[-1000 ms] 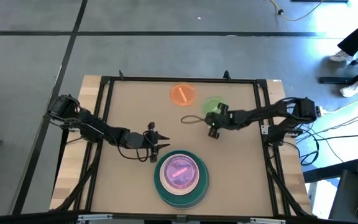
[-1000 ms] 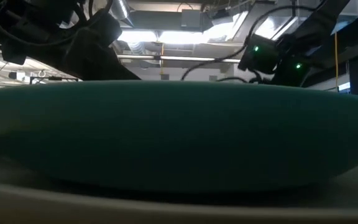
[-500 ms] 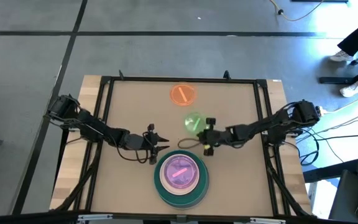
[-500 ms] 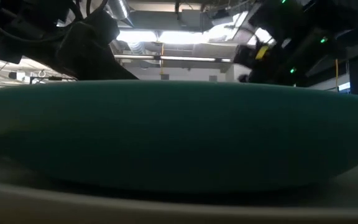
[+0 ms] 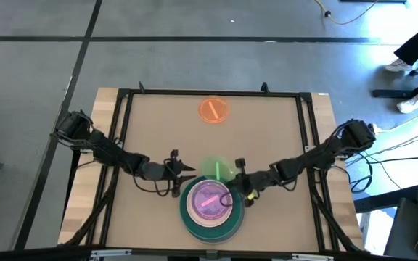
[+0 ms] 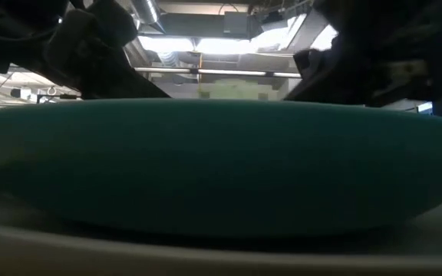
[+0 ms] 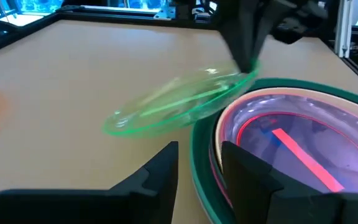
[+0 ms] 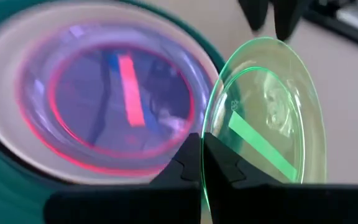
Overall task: Stack plastic plates
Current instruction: Stack the green transparent plate on top of the pink transparent plate
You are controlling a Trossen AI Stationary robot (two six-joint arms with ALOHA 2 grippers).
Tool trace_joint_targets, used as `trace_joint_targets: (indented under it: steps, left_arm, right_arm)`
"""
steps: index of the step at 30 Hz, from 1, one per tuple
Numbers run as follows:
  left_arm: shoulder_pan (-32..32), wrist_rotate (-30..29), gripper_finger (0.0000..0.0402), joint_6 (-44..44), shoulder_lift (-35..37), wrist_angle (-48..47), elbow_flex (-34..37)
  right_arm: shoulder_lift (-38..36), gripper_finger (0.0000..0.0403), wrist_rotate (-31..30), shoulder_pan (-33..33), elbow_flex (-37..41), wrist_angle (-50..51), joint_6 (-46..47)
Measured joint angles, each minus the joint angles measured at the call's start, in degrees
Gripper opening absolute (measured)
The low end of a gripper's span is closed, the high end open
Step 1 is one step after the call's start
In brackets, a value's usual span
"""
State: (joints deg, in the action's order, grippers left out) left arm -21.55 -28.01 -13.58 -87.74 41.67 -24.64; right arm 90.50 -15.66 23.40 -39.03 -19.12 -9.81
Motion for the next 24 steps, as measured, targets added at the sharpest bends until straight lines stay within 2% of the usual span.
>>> trace_joint_targets:
  steps: [8,14,18,24]
  left_arm:
    - [-1.6,-0.1,0.0117,-1.1,0.0,0.0,0.0]
    - [-1.7,-0.1,0.0117,-1.0,0.0,0.0,0.0]
    - [-1.7,-1.1,0.0117,-0.9,0.0,-0.1,0.0]
    - [-1.7,-1.8,0.0117,-0.7,0.0,-0.1,0.0]
  right_arm:
    - [0.0,0.0001,-0.7,1.7,-0.1,-3.3,-1.2]
    - [0.4,0.0,8.5,3.0,-2.6,-3.7,-3.1]
    - [0.4,0.0,11.2,5.3,-4.0,-3.6,-6.9]
    - [1.1,0.0,12.8,6.4,-4.3,-3.3,-7.3]
